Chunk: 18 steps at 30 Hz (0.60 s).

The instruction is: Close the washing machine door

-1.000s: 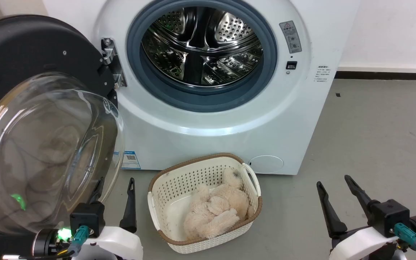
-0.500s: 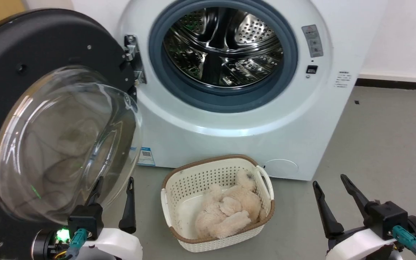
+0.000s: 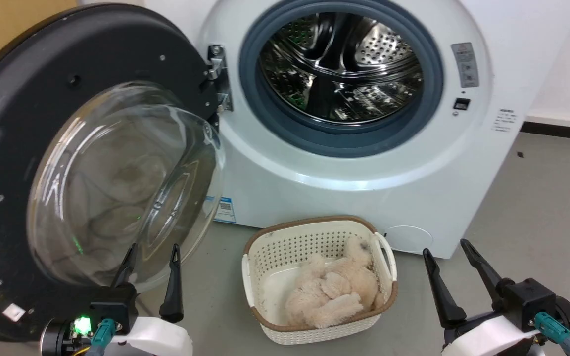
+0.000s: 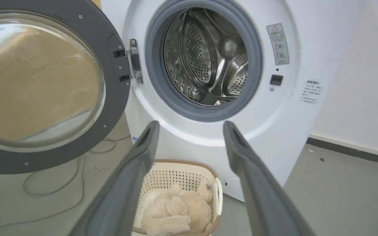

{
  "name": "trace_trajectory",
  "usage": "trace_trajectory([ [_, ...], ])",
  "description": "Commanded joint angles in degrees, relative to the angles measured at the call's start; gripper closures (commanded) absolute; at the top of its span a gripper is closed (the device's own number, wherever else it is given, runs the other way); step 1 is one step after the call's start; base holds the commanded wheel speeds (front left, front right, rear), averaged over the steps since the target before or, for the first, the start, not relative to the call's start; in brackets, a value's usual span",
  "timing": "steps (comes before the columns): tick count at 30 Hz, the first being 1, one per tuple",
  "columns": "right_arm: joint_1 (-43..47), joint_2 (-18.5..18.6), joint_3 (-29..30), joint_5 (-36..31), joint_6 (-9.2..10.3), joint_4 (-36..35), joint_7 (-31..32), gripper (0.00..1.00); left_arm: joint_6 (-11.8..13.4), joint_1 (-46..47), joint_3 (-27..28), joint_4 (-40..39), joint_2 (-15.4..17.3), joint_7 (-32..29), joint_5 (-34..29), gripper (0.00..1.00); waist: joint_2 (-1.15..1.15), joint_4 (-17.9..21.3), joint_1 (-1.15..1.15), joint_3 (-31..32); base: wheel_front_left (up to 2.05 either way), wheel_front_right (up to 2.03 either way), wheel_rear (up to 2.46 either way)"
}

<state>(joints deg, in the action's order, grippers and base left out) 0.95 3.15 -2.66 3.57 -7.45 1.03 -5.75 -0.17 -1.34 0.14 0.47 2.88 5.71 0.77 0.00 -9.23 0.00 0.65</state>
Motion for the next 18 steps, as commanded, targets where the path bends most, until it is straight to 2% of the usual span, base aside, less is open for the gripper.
trace_trajectory([
  [1,0.67,-0.11,-0.28,0.31,-0.01,0.12,-0.58,0.00,-0.13,-0.82,0.12,-0.02,0.01,0.62,0.52,0.00,0.00,-0.70,0.00,0.07,0.00,0.00,0.00],
  [18,0.91,-0.15,-1.61,1.51,-0.02,0.46,-2.50,0.00,-0.40,-1.35,0.76,-0.15,0.00,2.53,0.67,0.00,0.00,-6.25,0.00,0.43,0.00,0.00,0.00],
])
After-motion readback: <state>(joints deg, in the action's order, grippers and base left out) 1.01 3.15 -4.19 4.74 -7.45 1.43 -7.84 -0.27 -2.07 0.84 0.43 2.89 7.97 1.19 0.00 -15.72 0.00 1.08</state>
